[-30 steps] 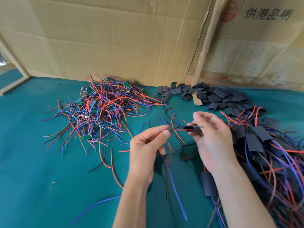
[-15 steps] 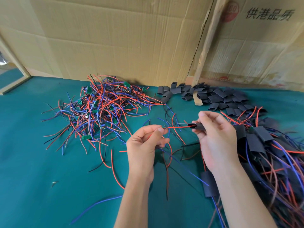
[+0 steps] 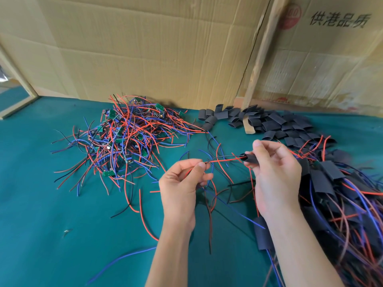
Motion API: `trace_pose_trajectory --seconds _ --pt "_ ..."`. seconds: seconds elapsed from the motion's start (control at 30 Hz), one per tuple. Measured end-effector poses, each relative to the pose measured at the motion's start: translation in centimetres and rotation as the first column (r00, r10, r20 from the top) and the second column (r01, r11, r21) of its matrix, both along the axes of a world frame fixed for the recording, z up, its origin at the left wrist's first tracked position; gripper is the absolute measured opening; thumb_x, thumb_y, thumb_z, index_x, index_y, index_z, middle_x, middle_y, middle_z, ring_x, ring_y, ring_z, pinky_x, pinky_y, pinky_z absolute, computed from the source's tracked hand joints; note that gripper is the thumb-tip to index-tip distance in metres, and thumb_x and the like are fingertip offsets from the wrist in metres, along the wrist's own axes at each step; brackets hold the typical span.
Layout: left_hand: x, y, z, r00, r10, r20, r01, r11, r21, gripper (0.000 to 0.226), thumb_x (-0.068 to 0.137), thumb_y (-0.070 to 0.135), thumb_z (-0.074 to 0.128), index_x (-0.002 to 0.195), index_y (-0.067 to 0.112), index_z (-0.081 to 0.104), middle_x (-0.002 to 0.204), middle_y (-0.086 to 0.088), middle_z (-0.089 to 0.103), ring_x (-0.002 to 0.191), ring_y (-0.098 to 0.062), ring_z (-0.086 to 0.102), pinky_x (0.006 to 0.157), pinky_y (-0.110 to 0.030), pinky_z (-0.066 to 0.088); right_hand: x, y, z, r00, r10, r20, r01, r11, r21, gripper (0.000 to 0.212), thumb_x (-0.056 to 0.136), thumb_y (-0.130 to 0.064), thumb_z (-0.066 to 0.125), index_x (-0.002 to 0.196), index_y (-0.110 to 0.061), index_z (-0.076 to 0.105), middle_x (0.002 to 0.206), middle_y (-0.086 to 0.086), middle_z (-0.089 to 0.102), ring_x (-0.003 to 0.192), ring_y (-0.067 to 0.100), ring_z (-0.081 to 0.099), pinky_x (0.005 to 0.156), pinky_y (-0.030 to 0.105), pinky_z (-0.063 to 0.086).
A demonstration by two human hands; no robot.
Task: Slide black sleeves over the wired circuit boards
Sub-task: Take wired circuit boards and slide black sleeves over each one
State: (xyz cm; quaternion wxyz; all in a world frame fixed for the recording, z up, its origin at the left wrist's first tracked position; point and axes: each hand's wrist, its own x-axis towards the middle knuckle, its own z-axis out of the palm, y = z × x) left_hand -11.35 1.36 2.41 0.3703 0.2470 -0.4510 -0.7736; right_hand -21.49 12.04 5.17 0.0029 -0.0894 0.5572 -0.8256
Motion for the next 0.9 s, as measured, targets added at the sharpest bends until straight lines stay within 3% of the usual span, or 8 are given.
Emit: trace_pose_trajectory --seconds 0.3,0.47,0.8,0.9 --pt "-0.24 0.32 0.07 0.998 0.054 0.030 -0.054 0.999 0.001 0.011 0.088 -0.005 0.069 0.083 0.005 0.070 0.070 -0.008 0.073 0.061 -0.016 0.072 0.054 -0.019 0.051 -0.04 -0.13 -0.34 0.991 -0.074 -0.111 0.084 0.993 0.081 0.014 0.093 -0.011 0.071 0.082 -0.019 0.070 0.071 -0.004 0.071 0.071 0.015 0.072 0.063 0.023 0.056" --pt "-0.42 0.53 0.02 0.995 0.092 0.049 -0.092 0.996 -0.004 0.011 0.088 -0.005 0.070 0.082 0.004 0.070 0.068 -0.011 0.071 0.062 -0.018 0.072 0.054 -0.019 0.050 0.03 -0.15 -0.46 0.983 -0.094 -0.155 0.111 0.988 0.107 0.010 0.085 -0.026 0.073 0.076 -0.029 0.072 0.074 -0.002 0.072 0.073 0.017 0.071 0.066 0.022 0.056" --pt "-0.56 0.77 -0.02 0.991 0.123 0.057 -0.121 0.992 -0.034 0.013 0.088 -0.005 0.069 0.081 0.005 0.068 0.071 -0.013 0.070 0.064 -0.018 0.074 0.054 -0.019 0.051 -0.13 -0.19 -0.74 0.974 -0.120 -0.190 0.146 0.981 0.125 0.008 0.087 -0.022 0.073 0.079 -0.024 0.070 0.075 -0.005 0.071 0.071 0.012 0.068 0.064 0.017 0.053" --pt "-0.60 0.83 -0.06 0.989 0.131 0.064 -0.127 0.990 -0.058 0.013 0.088 -0.005 0.069 0.080 0.005 0.068 0.071 -0.012 0.071 0.064 -0.018 0.074 0.055 -0.019 0.052 -0.30 -0.07 -0.95 0.964 -0.144 -0.222 0.185 0.967 0.176 0.006 0.087 -0.026 0.072 0.081 -0.025 0.070 0.079 -0.006 0.072 0.075 0.013 0.069 0.070 0.021 0.053"
